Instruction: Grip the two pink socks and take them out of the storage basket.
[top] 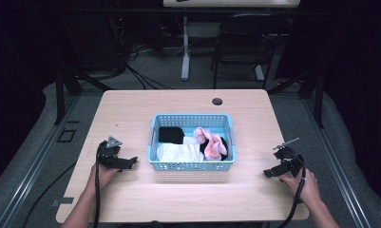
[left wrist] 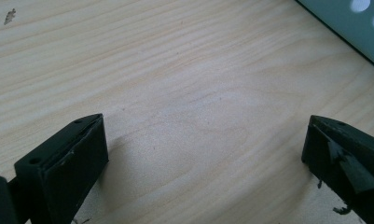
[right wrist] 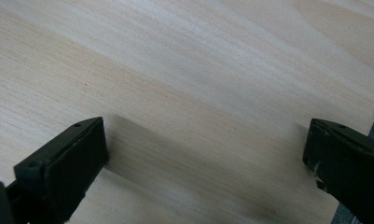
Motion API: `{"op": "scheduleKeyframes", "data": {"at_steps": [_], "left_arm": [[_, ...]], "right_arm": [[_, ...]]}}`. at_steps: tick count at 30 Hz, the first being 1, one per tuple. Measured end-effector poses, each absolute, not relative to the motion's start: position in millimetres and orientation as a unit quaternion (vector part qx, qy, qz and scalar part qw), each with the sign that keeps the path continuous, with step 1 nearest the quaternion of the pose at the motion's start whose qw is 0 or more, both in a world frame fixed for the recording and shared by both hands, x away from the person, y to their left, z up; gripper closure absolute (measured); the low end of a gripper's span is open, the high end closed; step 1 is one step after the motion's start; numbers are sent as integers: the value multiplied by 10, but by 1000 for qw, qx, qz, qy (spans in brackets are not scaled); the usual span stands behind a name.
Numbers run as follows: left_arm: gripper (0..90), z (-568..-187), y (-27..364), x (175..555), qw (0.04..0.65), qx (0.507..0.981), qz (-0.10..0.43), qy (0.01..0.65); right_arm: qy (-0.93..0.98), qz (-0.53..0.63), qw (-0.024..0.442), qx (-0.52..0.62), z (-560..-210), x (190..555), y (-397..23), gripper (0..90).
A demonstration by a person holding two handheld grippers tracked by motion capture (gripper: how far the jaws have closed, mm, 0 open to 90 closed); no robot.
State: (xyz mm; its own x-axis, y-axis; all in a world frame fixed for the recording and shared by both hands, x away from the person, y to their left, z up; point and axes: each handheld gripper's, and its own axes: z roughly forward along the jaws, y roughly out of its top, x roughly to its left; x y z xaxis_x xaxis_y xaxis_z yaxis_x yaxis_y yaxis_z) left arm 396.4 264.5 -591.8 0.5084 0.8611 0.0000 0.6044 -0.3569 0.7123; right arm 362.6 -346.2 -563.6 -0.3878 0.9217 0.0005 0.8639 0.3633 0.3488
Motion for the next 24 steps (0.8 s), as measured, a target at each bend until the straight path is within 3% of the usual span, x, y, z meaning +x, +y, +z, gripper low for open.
{"op": "scheduleKeyframes", "data": {"at_steps": [15, 24], "left_arm": [[1, -5919, 2643, 3965, 335, 801, 192, 457], [1, -5919, 2643, 3965, 335, 802, 191, 457]], "right_arm": [[830, 124, 79, 538, -5613, 3651, -3437, 0], [835, 129, 94, 526, -5471, 3648, -3404, 0]]}}
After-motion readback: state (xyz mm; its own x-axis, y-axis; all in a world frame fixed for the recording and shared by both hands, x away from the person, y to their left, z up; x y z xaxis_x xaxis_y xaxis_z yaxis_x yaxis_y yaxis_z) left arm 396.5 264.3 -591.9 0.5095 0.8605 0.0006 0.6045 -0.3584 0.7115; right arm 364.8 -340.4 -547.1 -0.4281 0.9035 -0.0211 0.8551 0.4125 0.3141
